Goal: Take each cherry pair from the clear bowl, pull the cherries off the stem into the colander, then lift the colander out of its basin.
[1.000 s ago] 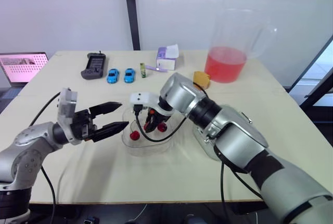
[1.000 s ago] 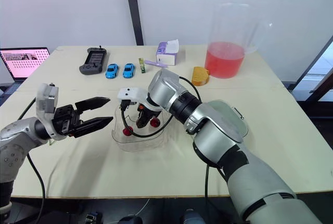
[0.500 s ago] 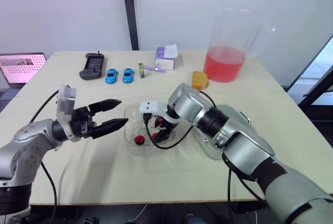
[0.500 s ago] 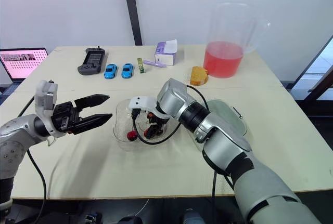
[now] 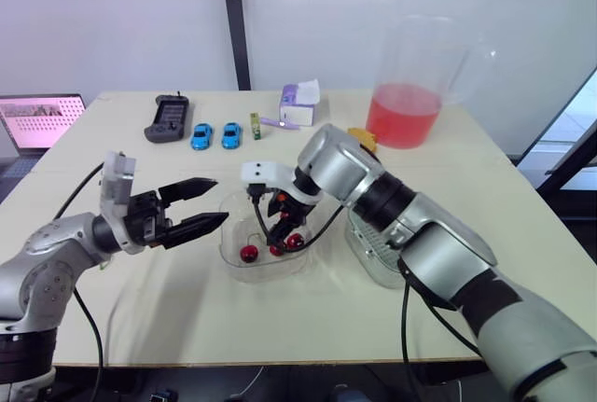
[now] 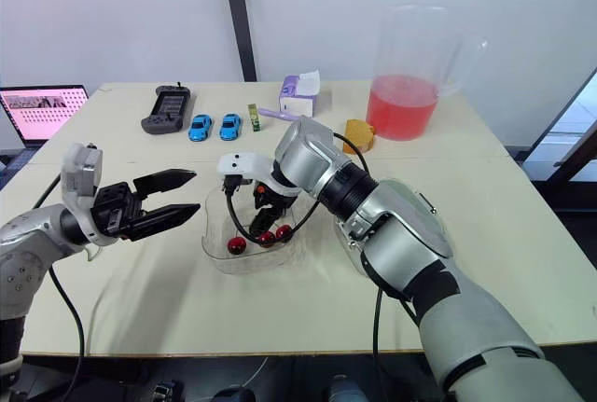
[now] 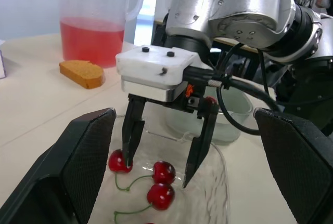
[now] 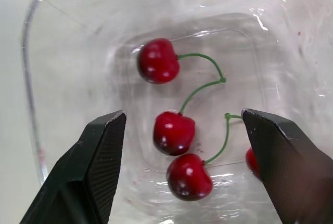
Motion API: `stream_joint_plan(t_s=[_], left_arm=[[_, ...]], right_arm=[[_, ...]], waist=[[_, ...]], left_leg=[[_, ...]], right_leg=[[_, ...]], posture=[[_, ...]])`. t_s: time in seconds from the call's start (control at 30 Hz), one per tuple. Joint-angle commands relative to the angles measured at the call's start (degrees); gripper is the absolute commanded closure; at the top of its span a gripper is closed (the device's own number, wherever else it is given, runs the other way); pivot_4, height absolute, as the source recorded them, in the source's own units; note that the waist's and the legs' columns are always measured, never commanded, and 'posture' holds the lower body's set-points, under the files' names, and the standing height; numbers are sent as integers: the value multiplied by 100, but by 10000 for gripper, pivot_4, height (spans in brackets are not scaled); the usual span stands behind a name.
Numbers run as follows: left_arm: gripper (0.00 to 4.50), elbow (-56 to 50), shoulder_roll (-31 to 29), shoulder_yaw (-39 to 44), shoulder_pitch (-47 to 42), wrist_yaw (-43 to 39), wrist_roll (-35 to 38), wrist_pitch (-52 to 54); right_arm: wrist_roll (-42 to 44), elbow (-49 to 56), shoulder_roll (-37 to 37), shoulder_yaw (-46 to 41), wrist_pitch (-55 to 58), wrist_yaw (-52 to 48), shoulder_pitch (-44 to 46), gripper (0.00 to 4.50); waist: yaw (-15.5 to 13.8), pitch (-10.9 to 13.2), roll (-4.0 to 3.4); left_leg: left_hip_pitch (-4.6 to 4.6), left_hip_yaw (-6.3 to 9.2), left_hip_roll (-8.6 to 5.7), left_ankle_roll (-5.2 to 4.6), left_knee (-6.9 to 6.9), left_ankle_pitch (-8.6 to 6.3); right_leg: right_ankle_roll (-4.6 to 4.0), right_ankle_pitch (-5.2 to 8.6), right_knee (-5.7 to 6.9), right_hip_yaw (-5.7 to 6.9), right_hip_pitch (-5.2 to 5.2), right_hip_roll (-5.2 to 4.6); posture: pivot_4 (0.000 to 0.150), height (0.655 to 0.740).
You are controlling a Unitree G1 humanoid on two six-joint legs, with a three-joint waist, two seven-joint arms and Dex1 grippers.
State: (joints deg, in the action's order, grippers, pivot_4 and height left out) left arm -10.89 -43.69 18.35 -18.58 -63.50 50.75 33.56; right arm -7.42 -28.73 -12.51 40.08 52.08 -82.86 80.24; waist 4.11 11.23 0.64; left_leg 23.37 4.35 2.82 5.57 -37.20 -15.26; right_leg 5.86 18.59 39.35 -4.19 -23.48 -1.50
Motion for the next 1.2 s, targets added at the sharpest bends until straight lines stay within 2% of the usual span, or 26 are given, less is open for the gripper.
stream_joint_plan(t_s=[0.03,0.37,1.13,1.2], left_arm=[[0,-79,-73,176,-50,-6,112,9],[0,-146,-57,252,17,29,129,68],[0,-276,-47,289,140,110,166,86],[0,-285,-43,285,145,115,175,75]], right_arm=[[92,501,-43,84,235,-33,-128,7419],[109,609,-97,315,289,139,-341,7419],[-174,-266,45,435,-480,436,-483,7419],[-185,-219,45,425,-512,412,-489,12786]], waist=[[0,0,0],[0,0,0],[-1,0,0],[-2,0,0]], left_leg=[[0,0,0,0,0,0],[0,0,0,0,-1,0],[0,0,0,0,-1,0],[0,0,0,0,-1,0]], right_leg=[[0,0,0,0,0,0],[0,0,0,0,0,0],[0,0,0,0,0,0],[0,0,0,0,0,-1]], posture=[[1500,7400],[1500,7400],[1500,7400],[1500,7400]])
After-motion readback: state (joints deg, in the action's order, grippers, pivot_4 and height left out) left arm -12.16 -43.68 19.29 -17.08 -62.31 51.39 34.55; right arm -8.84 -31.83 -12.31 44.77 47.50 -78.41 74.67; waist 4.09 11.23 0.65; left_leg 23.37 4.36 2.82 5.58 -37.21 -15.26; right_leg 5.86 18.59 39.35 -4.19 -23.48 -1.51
